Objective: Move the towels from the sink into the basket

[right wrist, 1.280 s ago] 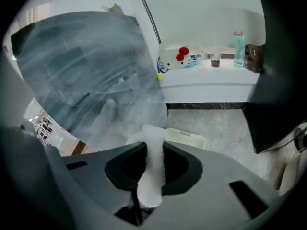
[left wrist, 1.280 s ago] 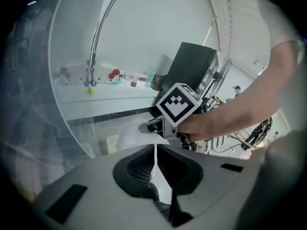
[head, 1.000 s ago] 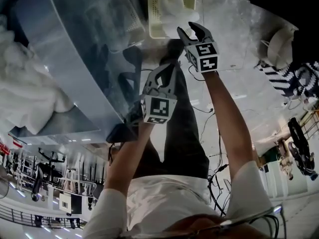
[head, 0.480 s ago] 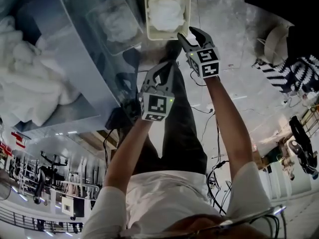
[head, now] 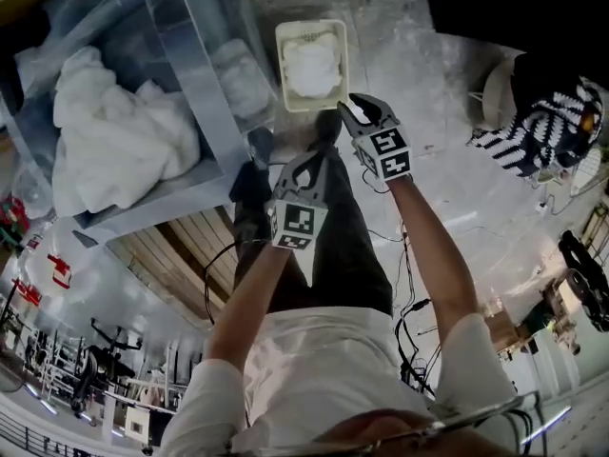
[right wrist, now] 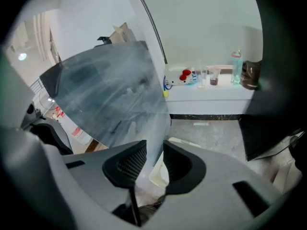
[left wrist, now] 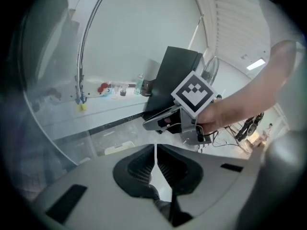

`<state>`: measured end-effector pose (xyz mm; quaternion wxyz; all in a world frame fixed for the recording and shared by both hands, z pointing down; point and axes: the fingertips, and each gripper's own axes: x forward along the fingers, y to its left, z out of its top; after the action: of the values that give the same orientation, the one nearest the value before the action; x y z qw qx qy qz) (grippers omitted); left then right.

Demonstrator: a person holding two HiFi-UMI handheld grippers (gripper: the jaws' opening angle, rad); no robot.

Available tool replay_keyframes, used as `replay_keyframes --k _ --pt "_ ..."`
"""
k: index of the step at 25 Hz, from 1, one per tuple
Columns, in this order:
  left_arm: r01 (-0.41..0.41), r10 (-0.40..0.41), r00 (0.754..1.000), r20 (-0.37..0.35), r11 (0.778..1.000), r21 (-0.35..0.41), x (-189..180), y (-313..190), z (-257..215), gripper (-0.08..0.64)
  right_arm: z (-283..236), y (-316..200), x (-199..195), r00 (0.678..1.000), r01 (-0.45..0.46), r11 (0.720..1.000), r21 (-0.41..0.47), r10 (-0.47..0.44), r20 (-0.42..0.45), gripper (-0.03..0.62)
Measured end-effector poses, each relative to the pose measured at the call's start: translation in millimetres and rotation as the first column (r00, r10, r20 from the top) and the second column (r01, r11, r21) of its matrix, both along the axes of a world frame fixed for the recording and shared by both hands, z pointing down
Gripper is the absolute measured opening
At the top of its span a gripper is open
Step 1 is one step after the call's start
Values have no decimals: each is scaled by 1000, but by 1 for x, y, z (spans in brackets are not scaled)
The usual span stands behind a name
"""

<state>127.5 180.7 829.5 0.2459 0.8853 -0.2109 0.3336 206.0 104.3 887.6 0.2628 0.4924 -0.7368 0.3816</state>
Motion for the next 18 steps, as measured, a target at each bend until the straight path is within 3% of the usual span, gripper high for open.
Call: replay_keyframes --k 5,11,18 --pt "-36 38 999 -39 999 38 1 -12 -84 18 -98 -8 -9 999 31 998 51 -31 8 72" --pt "-5 10 996 -87 998 57 -22 -42 -173 17 -207 -29 -25 999 36 990 139 -35 -10 44" --pt "25 -14 995 -103 994 107 -65 -94 -238 17 -289 -54 -44 999 41 976 214 -36 -27 3"
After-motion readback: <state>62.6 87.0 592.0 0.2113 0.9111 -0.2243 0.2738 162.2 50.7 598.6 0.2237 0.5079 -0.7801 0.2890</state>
